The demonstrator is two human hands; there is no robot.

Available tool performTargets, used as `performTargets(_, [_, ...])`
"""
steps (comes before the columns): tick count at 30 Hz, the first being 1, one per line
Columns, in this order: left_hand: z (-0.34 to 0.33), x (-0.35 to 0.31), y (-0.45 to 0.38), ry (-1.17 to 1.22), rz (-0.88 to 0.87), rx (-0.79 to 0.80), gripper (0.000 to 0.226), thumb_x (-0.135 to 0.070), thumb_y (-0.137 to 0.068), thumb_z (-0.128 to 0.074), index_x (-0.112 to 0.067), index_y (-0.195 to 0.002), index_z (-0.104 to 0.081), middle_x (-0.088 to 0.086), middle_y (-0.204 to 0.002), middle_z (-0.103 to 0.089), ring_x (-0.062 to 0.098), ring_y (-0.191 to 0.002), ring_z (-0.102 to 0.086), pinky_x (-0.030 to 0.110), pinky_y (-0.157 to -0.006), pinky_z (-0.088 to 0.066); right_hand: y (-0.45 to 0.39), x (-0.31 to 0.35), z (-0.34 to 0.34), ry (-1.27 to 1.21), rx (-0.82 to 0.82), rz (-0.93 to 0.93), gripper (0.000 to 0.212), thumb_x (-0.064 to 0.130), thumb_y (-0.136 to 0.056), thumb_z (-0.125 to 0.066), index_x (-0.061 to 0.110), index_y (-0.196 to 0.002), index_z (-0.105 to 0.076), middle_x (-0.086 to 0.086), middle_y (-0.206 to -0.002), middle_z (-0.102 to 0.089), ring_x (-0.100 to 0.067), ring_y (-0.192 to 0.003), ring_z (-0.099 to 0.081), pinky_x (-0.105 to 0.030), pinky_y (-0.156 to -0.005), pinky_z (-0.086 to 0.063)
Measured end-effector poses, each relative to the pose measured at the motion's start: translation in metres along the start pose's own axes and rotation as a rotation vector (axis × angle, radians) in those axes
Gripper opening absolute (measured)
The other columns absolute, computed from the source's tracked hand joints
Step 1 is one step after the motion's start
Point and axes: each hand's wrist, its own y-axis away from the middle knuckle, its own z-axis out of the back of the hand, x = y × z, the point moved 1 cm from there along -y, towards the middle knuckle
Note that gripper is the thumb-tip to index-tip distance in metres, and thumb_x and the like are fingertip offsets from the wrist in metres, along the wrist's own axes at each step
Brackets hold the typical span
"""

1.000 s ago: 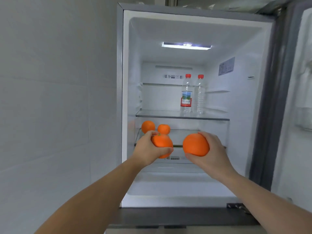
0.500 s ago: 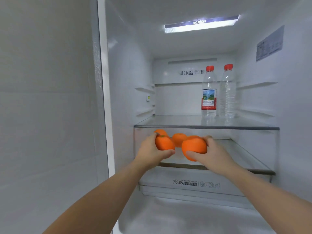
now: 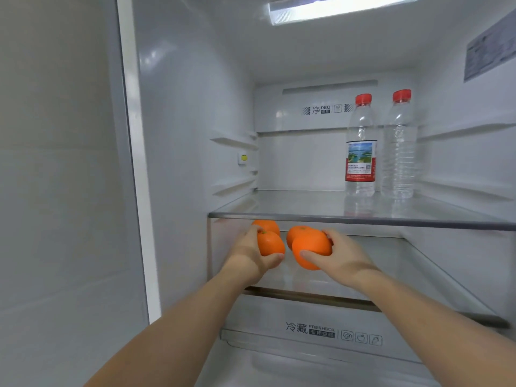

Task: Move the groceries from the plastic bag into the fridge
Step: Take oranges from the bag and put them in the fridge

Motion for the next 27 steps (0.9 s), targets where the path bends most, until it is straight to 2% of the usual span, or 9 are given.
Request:
performTargets(5, [-0.003, 0.0, -0.013, -0.141, -0.004, 0.015, 0.072, -0.041, -0.084, -0.07, -0.017, -0.142, -0.034, 0.005, -0.141, -0.036, 0.025, -0.125, -0.043, 0.035, -0.105, -0.038, -0.011, 0.007, -0.016, -0.037, 0.009, 0.015, 0.061, 0.049, -0.08, -0.07, 0.022, -0.131, -0.05, -0.001, -0.126, -0.059, -0.02, -0.106, -0.055, -0.029, -0.085, -0.042])
performTargets(8, [-0.005, 0.005, -0.017, -0.201, 0.002, -0.022, 0.076, -0.041, -0.087, -0.066, -0.016, -0.148, -0.029, 0.008, -0.145, -0.036, 0.027, -0.131, -0.038, 0.037, -0.11, -0.033, -0.015, 0.012, -0.024, -0.068, 0.002, 0.049, 0.061, 0.047, -0.08, -0.07, 0.026, -0.133, -0.049, 0.001, -0.128, -0.058, -0.02, -0.111, -0.056, -0.029, -0.089, -0.043])
performTargets(10, [-0.006, 0.008, -0.019, -0.21, -0.004, -0.019, 0.077, -0.039, -0.088, -0.064, -0.017, -0.15, -0.026, 0.009, -0.147, -0.037, 0.027, -0.133, -0.037, 0.039, -0.111, -0.032, -0.016, 0.014, -0.027, -0.086, 0.0, 0.052, 0.062, 0.048, -0.079, -0.07, 0.027, -0.133, -0.049, 0.002, -0.129, -0.058, -0.018, -0.109, -0.056, -0.032, -0.093, -0.045])
performTargets(13, [-0.005, 0.011, -0.022, -0.206, -0.02, 0.002, 0.077, -0.037, -0.088, -0.064, -0.021, -0.151, -0.024, 0.007, -0.148, -0.036, 0.028, -0.134, -0.037, 0.043, -0.11, -0.034, -0.018, 0.016, -0.03, -0.101, -0.003, 0.075, 0.058, 0.045, -0.08, -0.071, 0.027, -0.131, -0.051, 0.003, -0.126, -0.059, -0.012, -0.099, -0.052, -0.027, -0.087, -0.042])
performTargets(16, [-0.004, 0.014, -0.026, -0.215, -0.034, 0.003, 0.076, -0.036, -0.086, -0.066, -0.021, -0.15, -0.026, 0.006, -0.151, -0.032, 0.028, -0.135, -0.035, 0.044, -0.111, -0.033, -0.02, 0.015, -0.032, -0.1, 0.001, 0.091, 0.058, 0.045, -0.079, -0.071, 0.03, -0.13, -0.05, 0.003, -0.125, -0.058, -0.011, -0.098, -0.052, -0.026, -0.086, -0.04])
performTargets(20, [-0.002, 0.014, -0.029, -0.23, -0.07, -0.012, 0.077, -0.035, -0.083, -0.068, -0.021, -0.149, -0.03, 0.006, -0.151, -0.032, 0.027, -0.136, -0.034, 0.044, -0.112, -0.033, -0.019, 0.015, -0.032, -0.103, 0.014, 0.084, 0.065, 0.046, -0.076, -0.074, 0.032, -0.132, -0.046, 0.003, -0.128, -0.055, -0.013, -0.103, -0.053, -0.031, -0.091, -0.045])
performTargets(24, [-0.002, 0.012, -0.026, -0.257, -0.099, -0.017, 0.078, -0.036, -0.084, -0.067, -0.024, -0.15, -0.026, 0.004, -0.153, -0.03, 0.026, -0.139, -0.031, 0.045, -0.113, -0.031, -0.016, 0.017, -0.025, -0.069, 0.017, 0.054, 0.077, 0.062, -0.063, -0.071, 0.038, -0.131, -0.044, 0.006, -0.13, -0.055, -0.018, -0.113, -0.056, -0.045, -0.097, -0.047])
performTargets(27, [-0.003, 0.008, -0.021, -0.27, -0.117, -0.015, 0.079, -0.037, -0.086, -0.066, -0.025, -0.151, -0.023, 0.002, -0.155, -0.027, 0.025, -0.141, -0.028, 0.045, -0.114, -0.03, -0.012, 0.017, -0.019, -0.032, 0.026, 0.04, 0.077, 0.06, -0.068, -0.071, 0.033, -0.134, -0.042, 0.003, -0.134, -0.052, -0.021, -0.119, -0.053, -0.048, -0.1, -0.045])
